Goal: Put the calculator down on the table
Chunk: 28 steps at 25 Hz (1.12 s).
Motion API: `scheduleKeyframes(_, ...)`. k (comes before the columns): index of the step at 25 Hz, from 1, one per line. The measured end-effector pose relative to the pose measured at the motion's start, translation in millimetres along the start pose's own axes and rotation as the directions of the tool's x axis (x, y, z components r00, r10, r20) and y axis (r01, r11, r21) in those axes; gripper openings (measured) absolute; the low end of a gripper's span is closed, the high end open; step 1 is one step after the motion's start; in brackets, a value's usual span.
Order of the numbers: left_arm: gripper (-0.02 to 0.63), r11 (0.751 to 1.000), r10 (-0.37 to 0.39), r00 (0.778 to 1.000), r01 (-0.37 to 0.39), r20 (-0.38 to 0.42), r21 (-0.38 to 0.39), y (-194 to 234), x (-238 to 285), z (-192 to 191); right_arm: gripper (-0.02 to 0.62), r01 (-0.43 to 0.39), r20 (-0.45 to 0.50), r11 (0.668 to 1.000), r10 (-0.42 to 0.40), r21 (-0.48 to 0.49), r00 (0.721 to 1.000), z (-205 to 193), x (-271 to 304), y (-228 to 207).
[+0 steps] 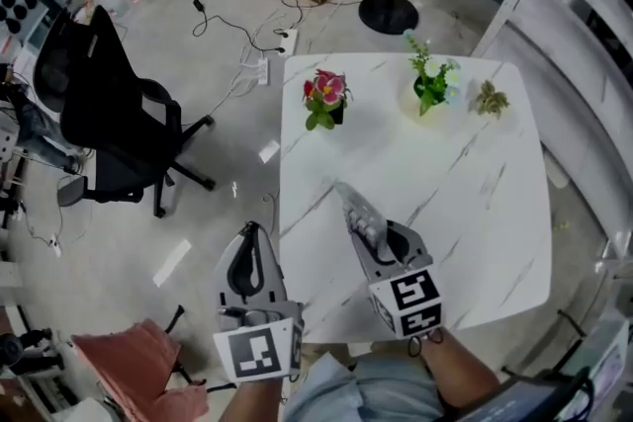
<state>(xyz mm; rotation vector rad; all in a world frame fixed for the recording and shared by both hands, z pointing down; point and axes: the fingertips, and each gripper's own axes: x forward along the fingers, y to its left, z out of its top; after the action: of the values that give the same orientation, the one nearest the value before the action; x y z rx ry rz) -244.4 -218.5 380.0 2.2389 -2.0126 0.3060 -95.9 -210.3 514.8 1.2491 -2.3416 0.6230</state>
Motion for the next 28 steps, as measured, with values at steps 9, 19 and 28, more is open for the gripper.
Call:
scheduleKeyframes(9, 0.008, 0.999, -0.027, 0.997, 0.026, -0.074, -0.019, -0.6, 10.0, -37.5, 0.144, 0.006, -0.097, 0.997, 0.002, 0.079, 0.995, -46.4, 16.2, -3.9)
scheduleKeyframes(19, 0.008, 0.999, -0.048, 0.995, 0.046, -0.09, -0.02, -3.0, 20.0, -41.4, 0.147, 0.016, -0.112, 0.984, 0.004, 0.177, 0.994, -45.7, 22.2, -11.1)
scheduleKeyframes(28, 0.008, 0.998, -0.056, 0.994, 0.053, -0.095, -0.034, -1.3, 26.6, -40.2, 0.149, 0.039, -0.132, 0.971, -0.007, 0.237, 0.991, -41.9, 29.6, -24.0)
